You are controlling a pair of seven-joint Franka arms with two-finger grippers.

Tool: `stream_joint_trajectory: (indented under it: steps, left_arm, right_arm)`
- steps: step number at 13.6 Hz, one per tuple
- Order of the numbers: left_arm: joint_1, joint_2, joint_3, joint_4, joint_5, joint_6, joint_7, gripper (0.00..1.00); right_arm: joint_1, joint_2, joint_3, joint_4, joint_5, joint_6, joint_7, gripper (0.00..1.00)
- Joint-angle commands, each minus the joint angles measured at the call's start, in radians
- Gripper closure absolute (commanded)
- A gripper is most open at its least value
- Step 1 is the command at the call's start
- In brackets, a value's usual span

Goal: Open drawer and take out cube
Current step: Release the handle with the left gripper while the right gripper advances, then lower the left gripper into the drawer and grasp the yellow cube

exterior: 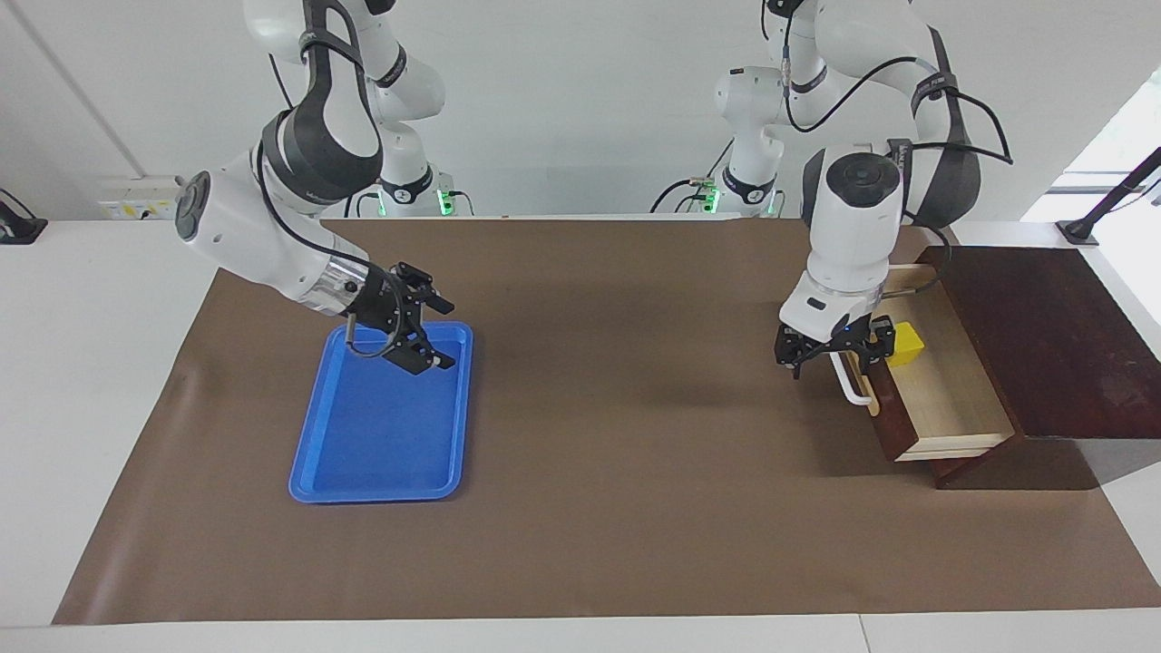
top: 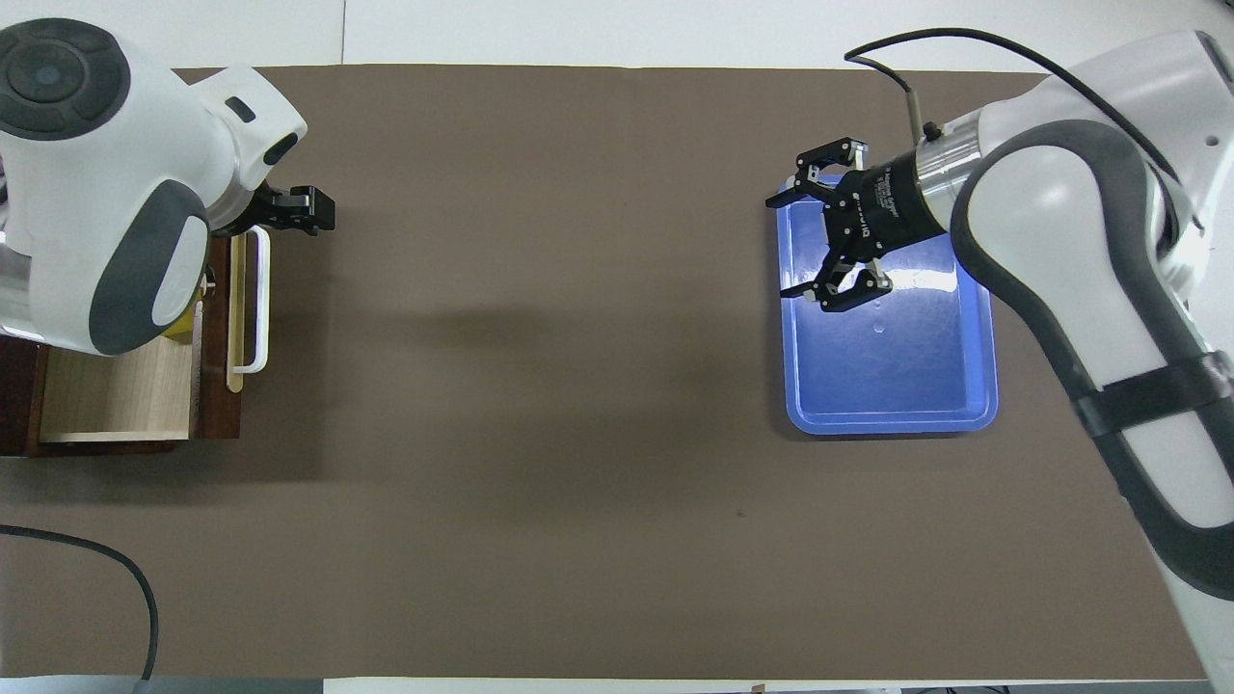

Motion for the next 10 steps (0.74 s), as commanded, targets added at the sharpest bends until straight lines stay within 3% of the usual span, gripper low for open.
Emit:
stream_joint_trajectory:
  steps: [1, 6, 10]
  left_arm:
    - [0.027, 0.026, 0.033, 0.051, -0.051, -0.05, -0.209, 0.0]
    - [0.131, 0.011, 0.044, 0.037, -0.072, -0.068, -0.651, 0.0]
    - [0.22, -0.021, 0.044, -0.03, -0.092, -0.038, -0.924, 0.0]
  right_arm:
    - [0.072, 0.077, 0.0, 0.084, 0.026, 0.025, 0.052, 0.0]
    - [0.103, 0.076, 0.0, 0.058, 0.012, 0.066, 0.038, 0.0]
    - [0.097, 0.074, 0.0, 0.053, 0.013, 0.059, 0.02, 0.0]
